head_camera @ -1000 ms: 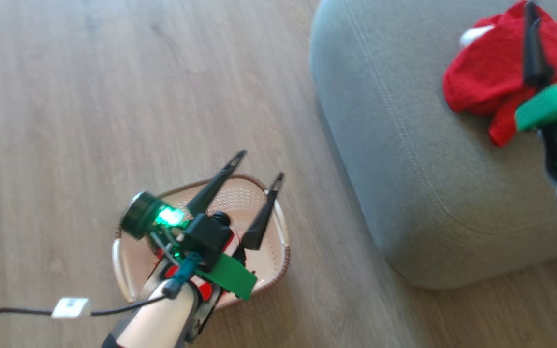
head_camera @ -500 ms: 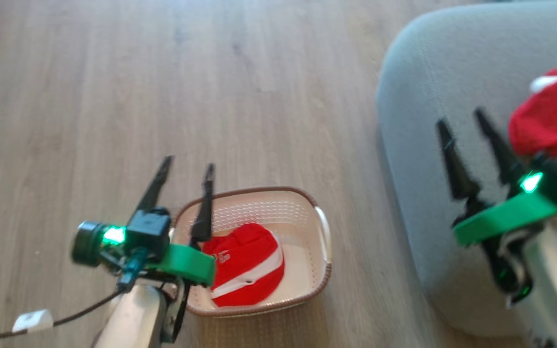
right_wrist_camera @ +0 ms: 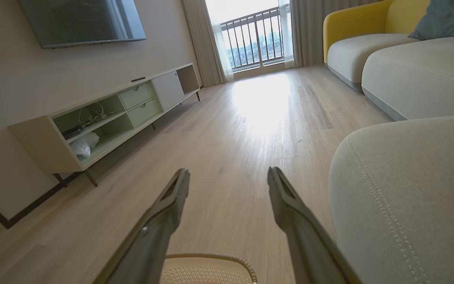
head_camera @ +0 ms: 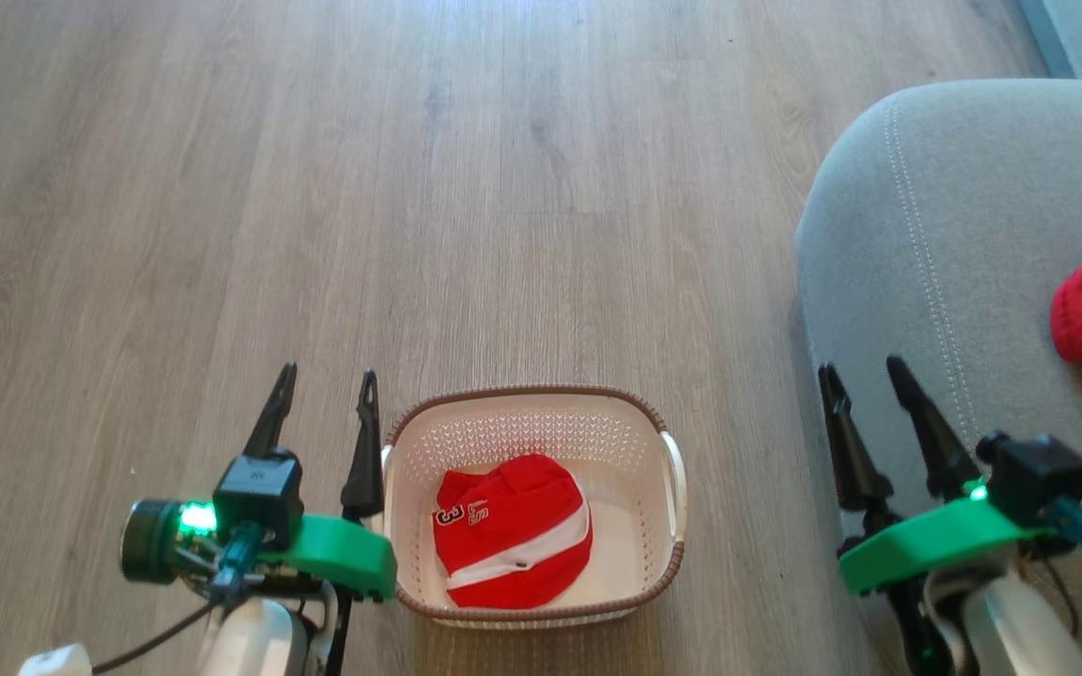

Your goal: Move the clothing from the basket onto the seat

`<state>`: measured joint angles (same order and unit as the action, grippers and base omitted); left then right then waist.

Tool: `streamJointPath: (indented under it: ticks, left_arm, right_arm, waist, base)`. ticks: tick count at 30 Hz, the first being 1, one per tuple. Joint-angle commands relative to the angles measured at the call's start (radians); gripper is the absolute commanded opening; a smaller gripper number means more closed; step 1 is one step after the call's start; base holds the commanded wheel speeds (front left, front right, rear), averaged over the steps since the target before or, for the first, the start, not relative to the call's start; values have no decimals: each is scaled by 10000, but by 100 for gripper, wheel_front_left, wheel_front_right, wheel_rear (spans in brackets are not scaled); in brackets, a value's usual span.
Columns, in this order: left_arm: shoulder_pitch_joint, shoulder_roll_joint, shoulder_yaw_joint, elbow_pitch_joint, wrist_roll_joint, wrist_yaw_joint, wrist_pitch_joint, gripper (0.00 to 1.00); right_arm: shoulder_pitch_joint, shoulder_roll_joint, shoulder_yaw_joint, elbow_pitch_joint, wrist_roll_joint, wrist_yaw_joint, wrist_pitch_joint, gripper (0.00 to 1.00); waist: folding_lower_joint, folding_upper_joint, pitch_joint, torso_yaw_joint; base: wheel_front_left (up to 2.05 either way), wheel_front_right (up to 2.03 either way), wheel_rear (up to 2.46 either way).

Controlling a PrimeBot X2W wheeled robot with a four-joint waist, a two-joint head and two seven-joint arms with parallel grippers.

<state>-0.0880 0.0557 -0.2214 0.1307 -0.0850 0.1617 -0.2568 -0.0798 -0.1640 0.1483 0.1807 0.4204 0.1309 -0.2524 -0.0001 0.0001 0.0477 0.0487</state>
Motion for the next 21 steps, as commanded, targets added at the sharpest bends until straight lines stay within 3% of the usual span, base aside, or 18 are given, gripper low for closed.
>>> streamJointPath:
  ticks: [1, 8, 21]
  left_arm:
    - [-213, -48, 377, -270, 111, 42, -49, 100]
    - [41, -52, 156, -102, 74, 131, -49, 100]
    - [45, -54, -29, -13, 114, 116, -49, 100]
  right_arm:
    - [-50, 92, 57, -360, -168, -2, -93, 100]
    - [459, 748, -805, 97, -594, -2, -93, 100]
    - [378, 1074, -1215, 441, -943, -2, -93, 100]
  waist:
    - [1, -1, -25, 38]
    - [1, -1, -56, 88]
    - [1, -1, -92, 72]
  base:
    - [0, 0, 0]
    - [0, 0, 0]
    - [0, 0, 0]
